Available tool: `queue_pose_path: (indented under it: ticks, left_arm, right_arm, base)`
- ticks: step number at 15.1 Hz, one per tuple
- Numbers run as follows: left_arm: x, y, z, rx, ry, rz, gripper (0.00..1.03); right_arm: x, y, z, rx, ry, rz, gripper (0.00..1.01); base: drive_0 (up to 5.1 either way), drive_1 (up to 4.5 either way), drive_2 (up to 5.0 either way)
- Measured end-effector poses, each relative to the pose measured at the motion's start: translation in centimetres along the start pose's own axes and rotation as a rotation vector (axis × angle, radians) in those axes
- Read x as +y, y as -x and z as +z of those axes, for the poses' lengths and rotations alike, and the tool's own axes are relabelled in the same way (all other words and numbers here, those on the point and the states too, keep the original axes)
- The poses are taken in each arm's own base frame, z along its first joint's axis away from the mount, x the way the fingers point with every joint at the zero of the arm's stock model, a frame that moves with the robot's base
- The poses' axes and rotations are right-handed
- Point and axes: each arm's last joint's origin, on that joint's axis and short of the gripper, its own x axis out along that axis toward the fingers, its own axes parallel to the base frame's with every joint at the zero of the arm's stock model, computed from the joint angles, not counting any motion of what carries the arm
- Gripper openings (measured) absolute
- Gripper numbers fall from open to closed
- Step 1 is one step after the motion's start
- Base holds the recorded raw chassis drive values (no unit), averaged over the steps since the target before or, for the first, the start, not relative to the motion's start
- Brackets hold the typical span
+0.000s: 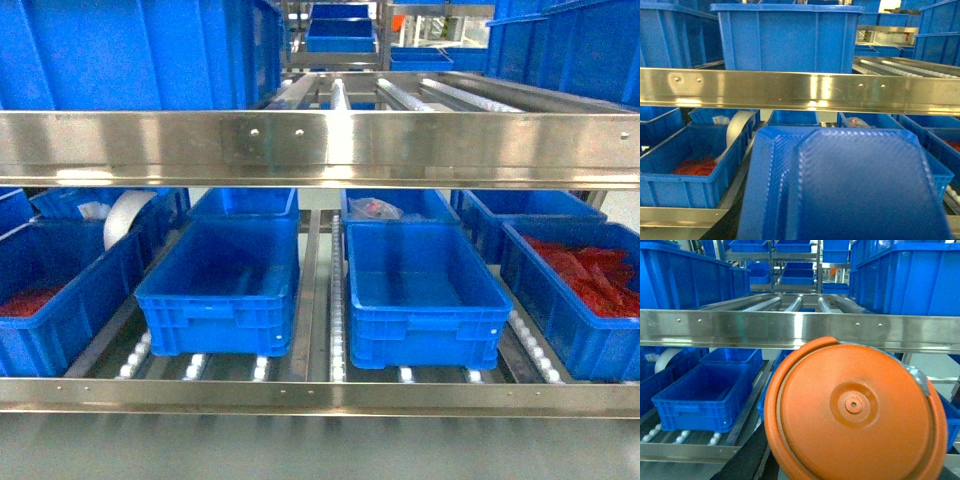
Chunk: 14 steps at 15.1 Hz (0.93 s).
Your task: Sort blue parts and orange caps into right shelf containers
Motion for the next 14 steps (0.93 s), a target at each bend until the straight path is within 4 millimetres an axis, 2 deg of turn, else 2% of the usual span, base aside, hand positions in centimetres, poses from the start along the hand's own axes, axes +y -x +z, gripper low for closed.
queue_pose_path:
  ticks: [14]
  left_arm:
    - [0.00,0.00,-0.03,0.003,0.000,0.001,0.43]
  right_arm:
    - [0.01,0.00,0.00,0.000,0.000,0.003,0.44]
  base:
    - [0.0,0.00,0.0]
